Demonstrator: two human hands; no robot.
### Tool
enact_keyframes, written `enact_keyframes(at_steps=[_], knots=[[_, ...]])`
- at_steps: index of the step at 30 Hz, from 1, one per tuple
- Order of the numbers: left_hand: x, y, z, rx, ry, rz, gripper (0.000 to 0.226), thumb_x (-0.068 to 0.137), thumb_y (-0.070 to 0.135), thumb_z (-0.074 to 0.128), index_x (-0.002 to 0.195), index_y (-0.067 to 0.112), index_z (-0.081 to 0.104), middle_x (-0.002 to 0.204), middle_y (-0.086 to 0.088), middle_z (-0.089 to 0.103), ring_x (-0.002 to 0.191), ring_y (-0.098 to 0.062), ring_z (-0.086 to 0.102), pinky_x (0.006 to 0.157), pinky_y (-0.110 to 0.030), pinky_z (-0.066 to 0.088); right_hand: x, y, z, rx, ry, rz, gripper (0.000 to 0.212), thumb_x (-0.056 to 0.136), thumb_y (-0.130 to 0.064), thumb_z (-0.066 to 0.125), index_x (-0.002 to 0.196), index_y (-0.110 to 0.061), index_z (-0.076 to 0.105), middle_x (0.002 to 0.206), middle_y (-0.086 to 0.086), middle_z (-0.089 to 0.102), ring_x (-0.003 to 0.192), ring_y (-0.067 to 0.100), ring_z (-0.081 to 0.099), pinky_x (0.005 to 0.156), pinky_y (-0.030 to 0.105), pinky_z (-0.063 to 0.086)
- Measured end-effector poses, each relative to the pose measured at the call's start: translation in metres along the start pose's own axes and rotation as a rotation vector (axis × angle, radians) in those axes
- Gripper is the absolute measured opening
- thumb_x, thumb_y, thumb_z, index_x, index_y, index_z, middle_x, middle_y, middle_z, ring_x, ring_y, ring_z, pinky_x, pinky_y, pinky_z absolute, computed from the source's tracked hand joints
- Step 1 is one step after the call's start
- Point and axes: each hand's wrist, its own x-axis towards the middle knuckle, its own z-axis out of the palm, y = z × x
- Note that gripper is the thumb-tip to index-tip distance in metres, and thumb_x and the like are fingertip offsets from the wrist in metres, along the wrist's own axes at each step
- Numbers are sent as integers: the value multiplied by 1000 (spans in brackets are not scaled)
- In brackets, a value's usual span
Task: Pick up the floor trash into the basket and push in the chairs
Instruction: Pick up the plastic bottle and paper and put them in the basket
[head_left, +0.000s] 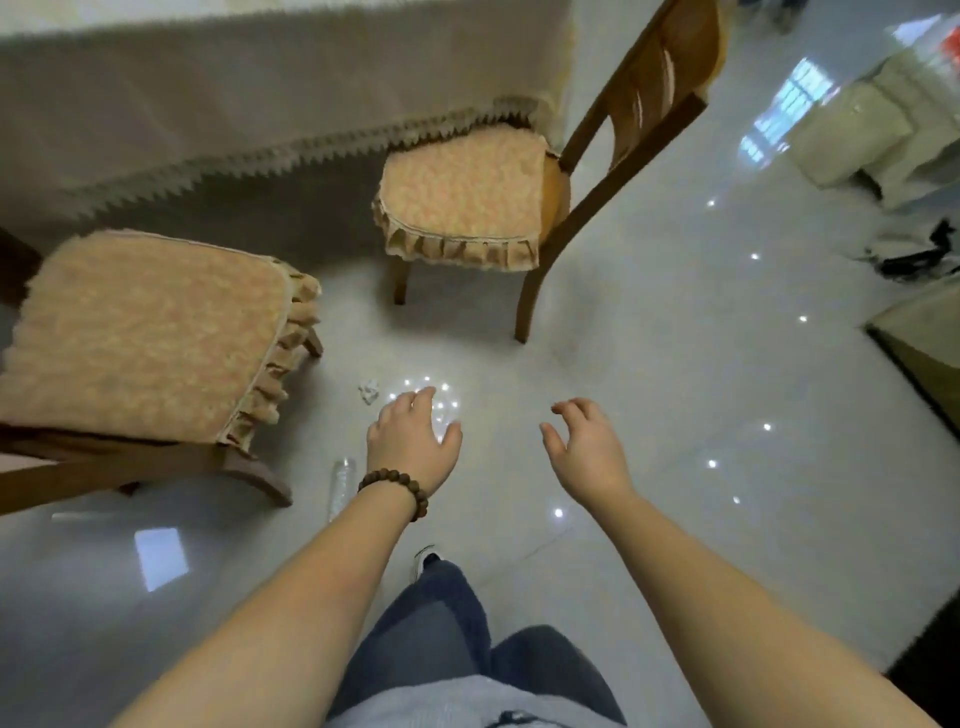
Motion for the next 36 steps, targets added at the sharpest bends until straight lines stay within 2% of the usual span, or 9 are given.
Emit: enact_keyframes(at_steps=[12,21,28,33,36], knots=[[22,-34,-32,-142,270,-515,56,91,44,48,140,17,39,143,-6,43,130,-28,37,106,-43,31,124,-100,9,-78,-270,-517,39,95,-35,46,128,-15,52,133,4,47,119,21,47,100,33,37],[19,6,11,-305,508,-920,51,92,41,48,138,18,41,139,-8,48,127,-27,41,106,-43,33,205,-105,24,-158,-493,-900,35,94,-33,48,123,-13,55,131,8,50,117,25,49,98,40,43],[21,6,60,-343,560,-1097,53,91,38,51,138,15,42,135,-10,50,123,-28,44,103,-42,34,241,-88,59,-249,-610,-1004,34,93,-28,51,121,-10,57,130,12,51,119,29,48,100,42,41],[29,-37,117,-338,564,-1170,52,91,37,53,137,14,43,133,-11,52,123,-28,44,103,-41,34,264,-65,126,-278,-662,-995,30,92,-27,52,117,-12,59,128,10,52,106,32,55,92,41,45],[47,-81,170,-347,546,-1168,52,91,37,52,136,14,43,133,-10,52,122,-28,45,103,-42,37,284,-50,187,-283,-658,-992,30,93,-25,53,117,-9,59,127,11,52,108,32,54,94,38,42]])
